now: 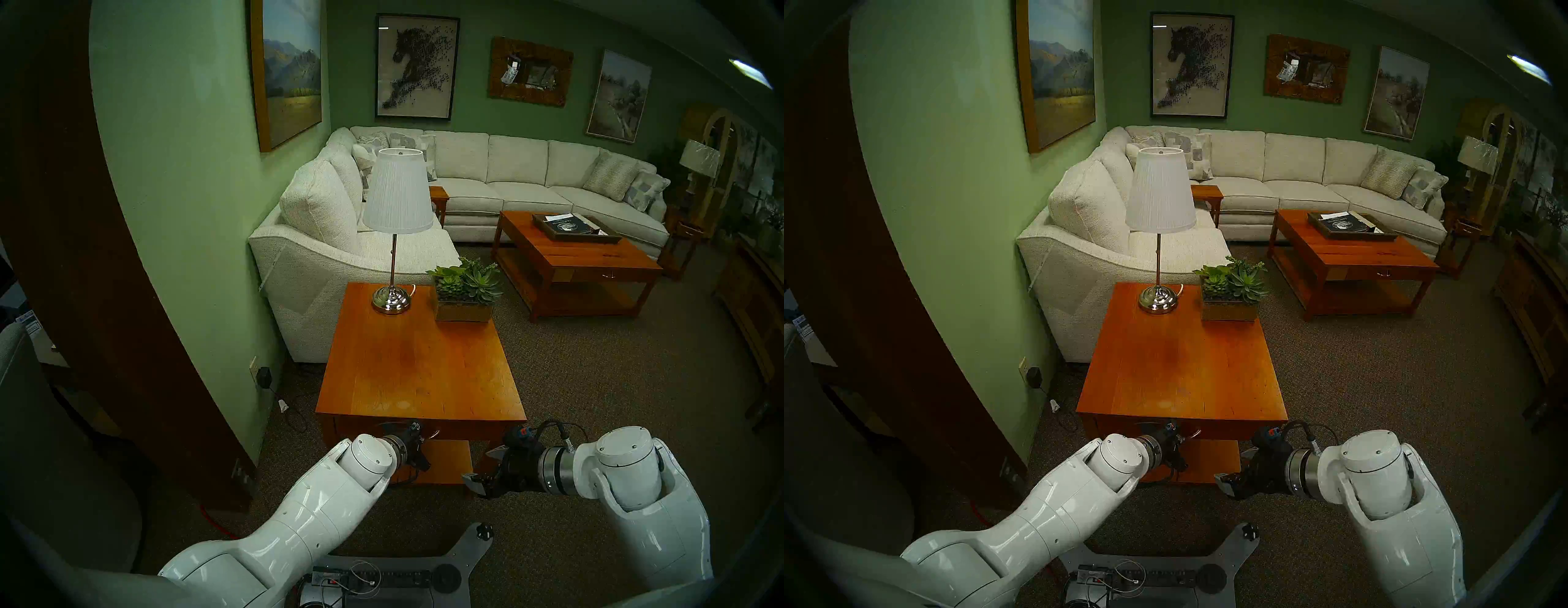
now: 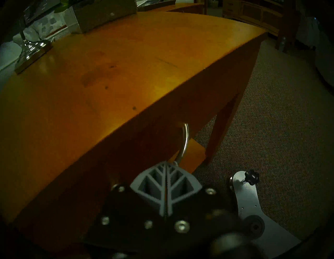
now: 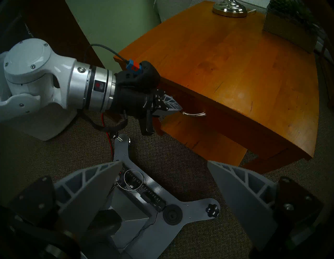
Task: Open the drawer, take out the contents and close the drawer
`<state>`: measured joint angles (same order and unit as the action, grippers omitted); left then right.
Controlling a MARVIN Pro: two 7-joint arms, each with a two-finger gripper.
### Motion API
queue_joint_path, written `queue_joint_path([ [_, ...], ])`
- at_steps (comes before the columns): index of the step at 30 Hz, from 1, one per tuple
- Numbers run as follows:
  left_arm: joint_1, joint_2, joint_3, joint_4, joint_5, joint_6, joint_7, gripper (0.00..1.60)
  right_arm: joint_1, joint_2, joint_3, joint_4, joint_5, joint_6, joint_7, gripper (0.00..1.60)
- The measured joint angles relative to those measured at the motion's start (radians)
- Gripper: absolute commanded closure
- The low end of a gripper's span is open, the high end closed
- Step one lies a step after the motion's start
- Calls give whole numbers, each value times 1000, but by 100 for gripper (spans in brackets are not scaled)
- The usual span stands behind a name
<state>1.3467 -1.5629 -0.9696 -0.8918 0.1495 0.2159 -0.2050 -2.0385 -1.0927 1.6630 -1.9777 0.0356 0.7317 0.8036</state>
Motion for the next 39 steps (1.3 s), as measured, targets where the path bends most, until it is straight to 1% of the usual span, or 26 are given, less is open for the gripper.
queue_joint_path([
  [21, -42, -42, -9, 100, 31, -65, 63, 160, 0, 1, 0, 0, 1, 0, -1, 0],
  [39, -72, -71, -17, 196, 45, -124, 83, 160, 0, 2, -1, 0, 3, 0, -2, 0],
])
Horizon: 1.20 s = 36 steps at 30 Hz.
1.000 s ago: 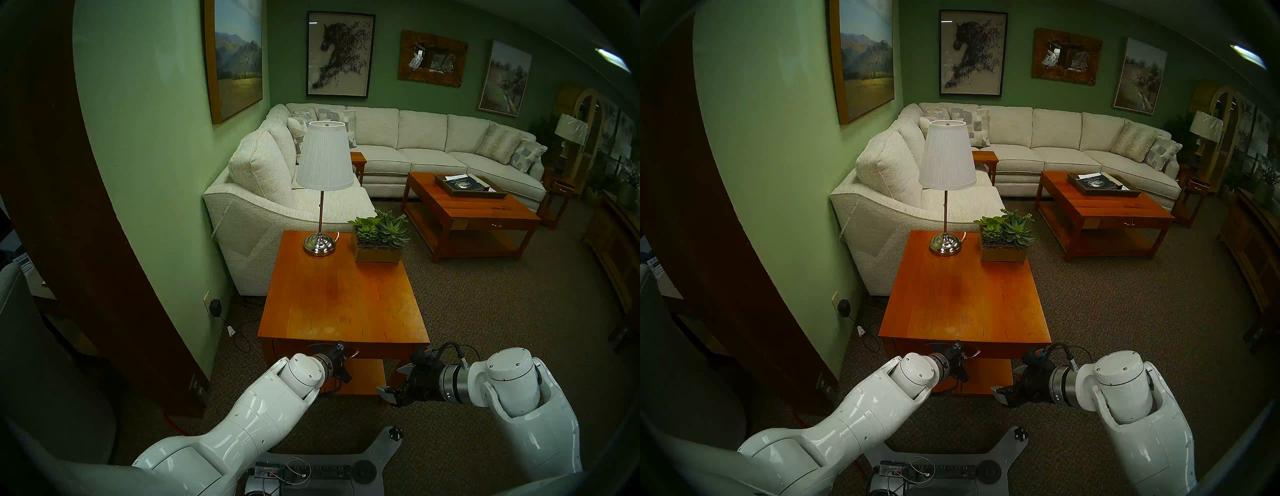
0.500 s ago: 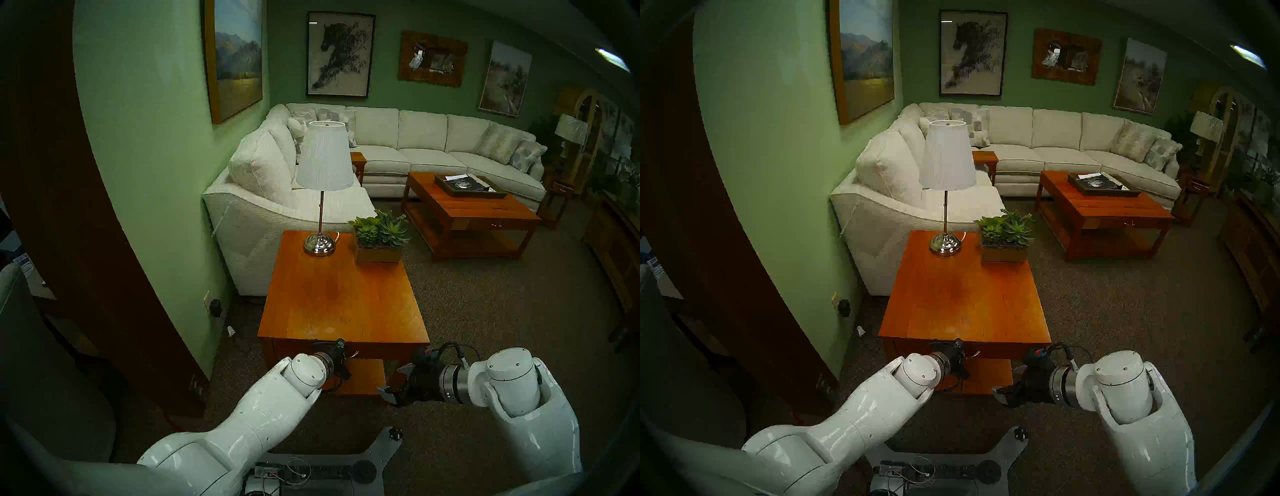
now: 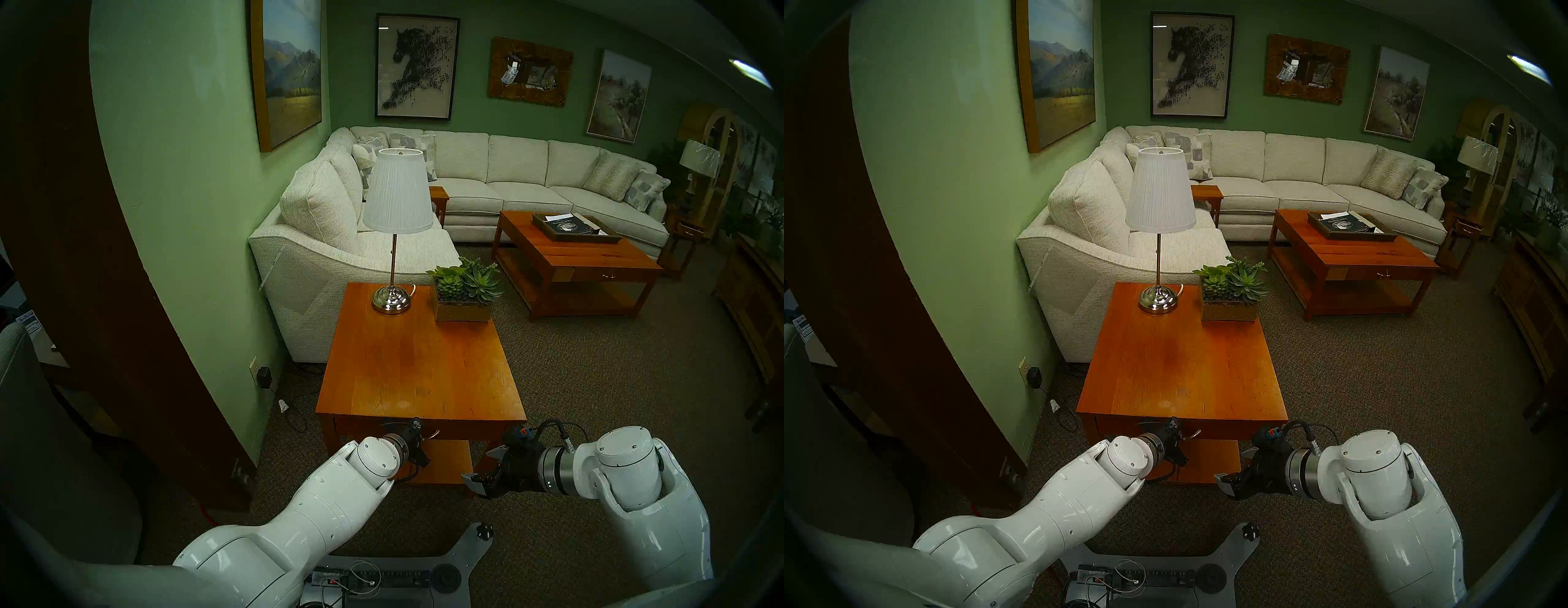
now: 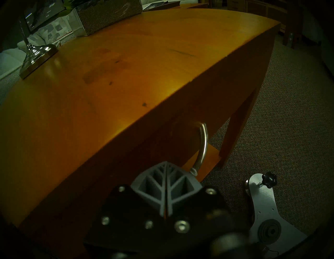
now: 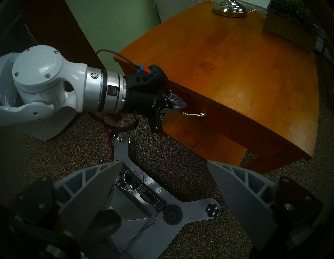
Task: Open the drawer, take out the contents and close the drawer
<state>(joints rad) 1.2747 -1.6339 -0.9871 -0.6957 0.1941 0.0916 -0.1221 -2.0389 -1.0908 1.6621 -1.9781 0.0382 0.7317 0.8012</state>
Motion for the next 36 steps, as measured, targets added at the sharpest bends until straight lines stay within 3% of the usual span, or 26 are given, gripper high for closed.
queue_joint_path([
  [21, -53, -28, 1, 83, 10, -4, -35, 160, -1, 1, 0, -1, 1, 0, -2, 0],
  [36, -49, -23, 3, 78, 12, -12, -38, 160, -1, 1, -1, -1, 2, 0, -3, 0],
])
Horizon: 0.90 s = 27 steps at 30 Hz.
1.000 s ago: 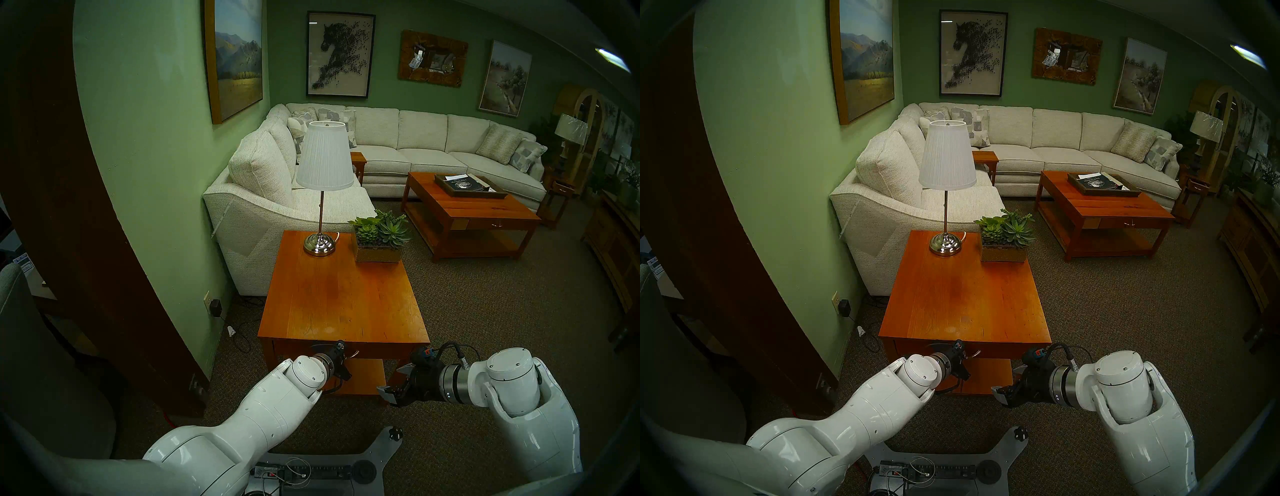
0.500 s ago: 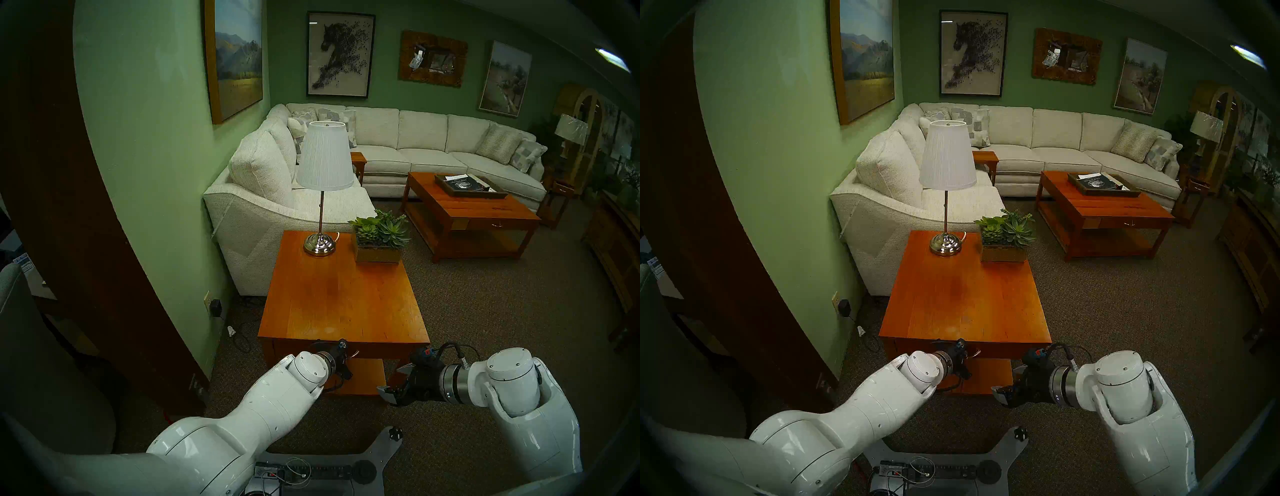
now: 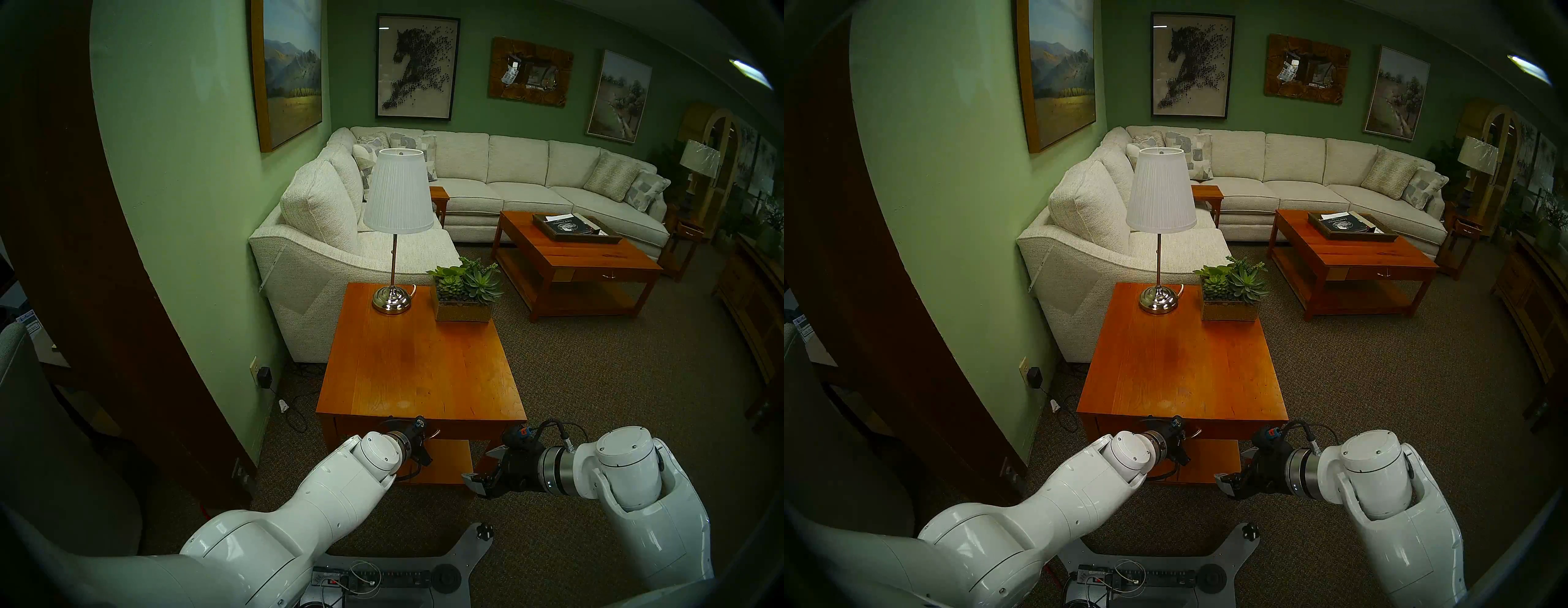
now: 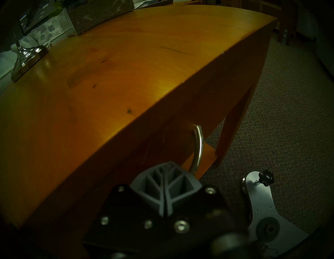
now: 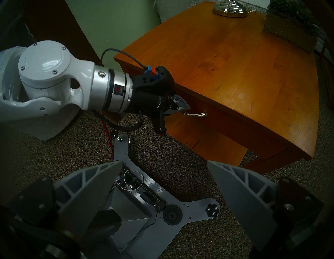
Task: Open the drawer, take out the contents and close the drawer
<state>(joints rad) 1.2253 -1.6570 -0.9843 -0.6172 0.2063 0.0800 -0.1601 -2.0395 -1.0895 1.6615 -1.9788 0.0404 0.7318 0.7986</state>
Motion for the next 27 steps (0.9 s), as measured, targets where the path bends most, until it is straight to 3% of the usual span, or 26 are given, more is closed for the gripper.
queue_joint_path([
  [27, 73, 58, 19, -126, 7, 10, -13, 160, 0, 1, -1, 1, 2, 0, -1, 0],
])
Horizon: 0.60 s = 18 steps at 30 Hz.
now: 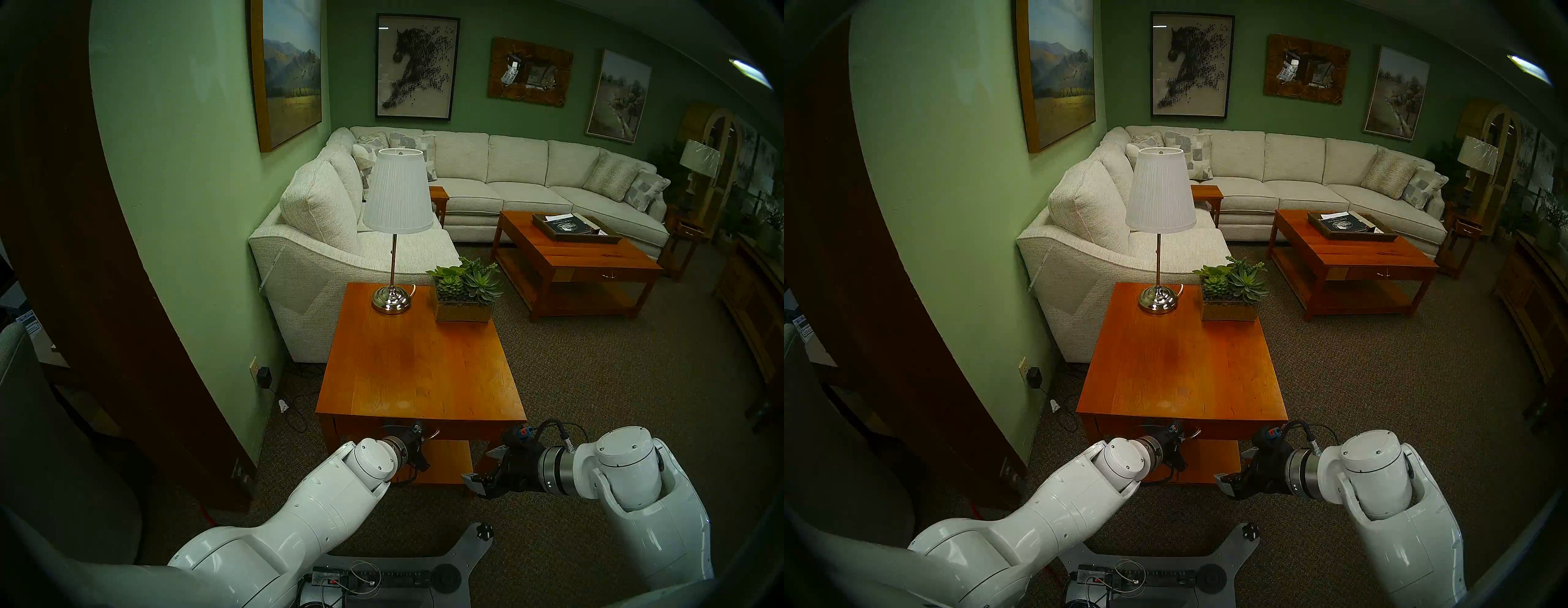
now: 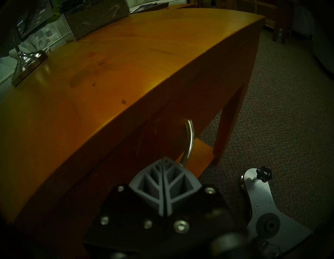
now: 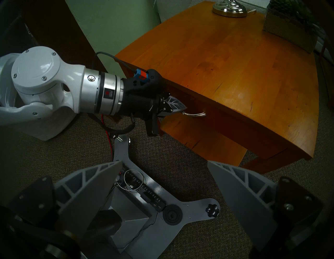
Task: Open the drawer, take out the contents and close the drawer
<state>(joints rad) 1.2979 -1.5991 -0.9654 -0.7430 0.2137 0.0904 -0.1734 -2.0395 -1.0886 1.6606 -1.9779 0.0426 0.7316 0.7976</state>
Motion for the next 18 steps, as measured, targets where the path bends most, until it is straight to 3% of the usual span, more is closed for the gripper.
queue_joint_path([
  [18, 32, 22, 13, -34, 0, -15, 0, 160, 0, 1, -1, 1, 2, 0, -1, 0],
])
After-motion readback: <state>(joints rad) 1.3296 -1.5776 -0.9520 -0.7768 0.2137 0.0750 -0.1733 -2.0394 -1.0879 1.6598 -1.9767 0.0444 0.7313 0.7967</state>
